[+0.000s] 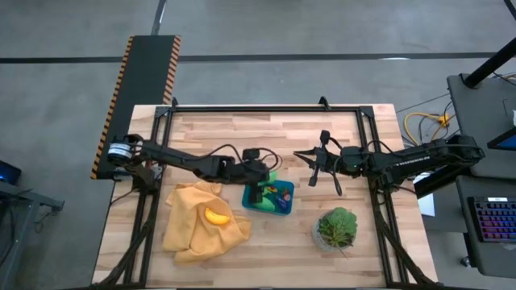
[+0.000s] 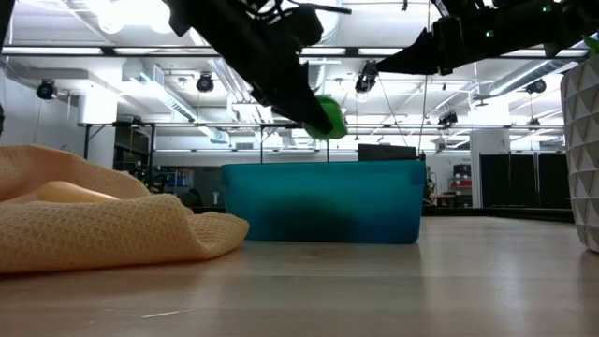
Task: Pick and placing Produce into tupperware
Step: Put the pear into the blue bin
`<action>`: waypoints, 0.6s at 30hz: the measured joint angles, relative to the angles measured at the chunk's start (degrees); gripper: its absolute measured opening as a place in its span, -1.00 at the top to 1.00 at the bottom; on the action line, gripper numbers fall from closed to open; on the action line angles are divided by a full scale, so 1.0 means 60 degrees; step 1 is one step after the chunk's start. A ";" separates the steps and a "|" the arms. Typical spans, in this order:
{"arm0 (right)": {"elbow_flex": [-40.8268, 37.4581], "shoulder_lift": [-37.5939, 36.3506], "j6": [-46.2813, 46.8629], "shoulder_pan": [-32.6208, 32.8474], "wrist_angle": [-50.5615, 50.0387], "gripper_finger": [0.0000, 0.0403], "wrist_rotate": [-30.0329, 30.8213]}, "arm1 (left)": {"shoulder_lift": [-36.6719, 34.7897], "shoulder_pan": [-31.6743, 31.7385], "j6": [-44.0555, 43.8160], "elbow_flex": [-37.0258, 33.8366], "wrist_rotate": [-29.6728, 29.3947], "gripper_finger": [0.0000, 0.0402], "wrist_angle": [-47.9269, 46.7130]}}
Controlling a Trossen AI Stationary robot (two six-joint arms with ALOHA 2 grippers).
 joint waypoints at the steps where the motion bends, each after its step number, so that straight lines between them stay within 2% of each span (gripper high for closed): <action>1: 0.0000 0.0000 0.0003 0.0000 0.0002 0.96 0.0000 | 0.0000 -0.0070 -0.0022 0.0000 0.0130 -0.03 0.0031; 5: 0.0000 0.0000 -0.0001 0.0000 0.0007 0.96 0.0000 | 0.0083 -0.0260 -0.0252 0.0004 0.0714 -0.03 0.0374; 18: 0.0000 -0.0004 0.0039 0.0000 0.0013 0.96 -0.0007 | 0.1022 -0.0358 -0.0263 0.0000 0.0833 -0.03 0.1204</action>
